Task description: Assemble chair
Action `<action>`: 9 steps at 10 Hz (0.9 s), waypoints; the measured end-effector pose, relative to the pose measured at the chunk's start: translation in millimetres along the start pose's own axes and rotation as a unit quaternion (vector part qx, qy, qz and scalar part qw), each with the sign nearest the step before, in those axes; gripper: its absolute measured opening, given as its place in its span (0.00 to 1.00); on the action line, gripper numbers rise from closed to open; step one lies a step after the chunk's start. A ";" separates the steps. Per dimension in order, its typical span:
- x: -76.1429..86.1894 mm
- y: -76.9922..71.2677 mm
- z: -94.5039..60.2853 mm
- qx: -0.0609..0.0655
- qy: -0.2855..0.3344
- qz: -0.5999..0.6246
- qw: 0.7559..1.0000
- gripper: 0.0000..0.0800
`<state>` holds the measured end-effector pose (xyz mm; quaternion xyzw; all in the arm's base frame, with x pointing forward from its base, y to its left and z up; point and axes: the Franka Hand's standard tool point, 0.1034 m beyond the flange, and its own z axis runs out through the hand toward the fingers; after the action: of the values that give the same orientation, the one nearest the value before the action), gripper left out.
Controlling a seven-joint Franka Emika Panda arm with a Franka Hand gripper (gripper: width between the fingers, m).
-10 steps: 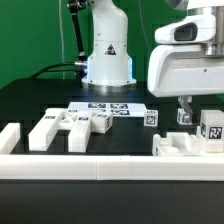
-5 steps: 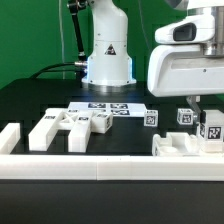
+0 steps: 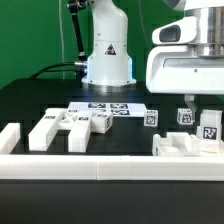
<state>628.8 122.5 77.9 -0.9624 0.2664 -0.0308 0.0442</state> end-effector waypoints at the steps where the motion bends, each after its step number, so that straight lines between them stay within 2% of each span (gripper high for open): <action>1: 0.4 0.8 0.1 0.005 0.000 0.048 0.999 0.36; 4: -0.8 1.4 1.0 0.007 -0.002 0.206 0.978 0.36; 9: -2.3 0.6 1.5 0.018 -0.011 0.416 0.909 0.36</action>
Offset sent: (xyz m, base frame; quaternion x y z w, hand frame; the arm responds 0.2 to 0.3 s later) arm -0.0113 0.0008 -0.0070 -0.0198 0.0065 0.2171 0.9759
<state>626.6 123.3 76.3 -0.7634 0.6417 -0.0039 0.0734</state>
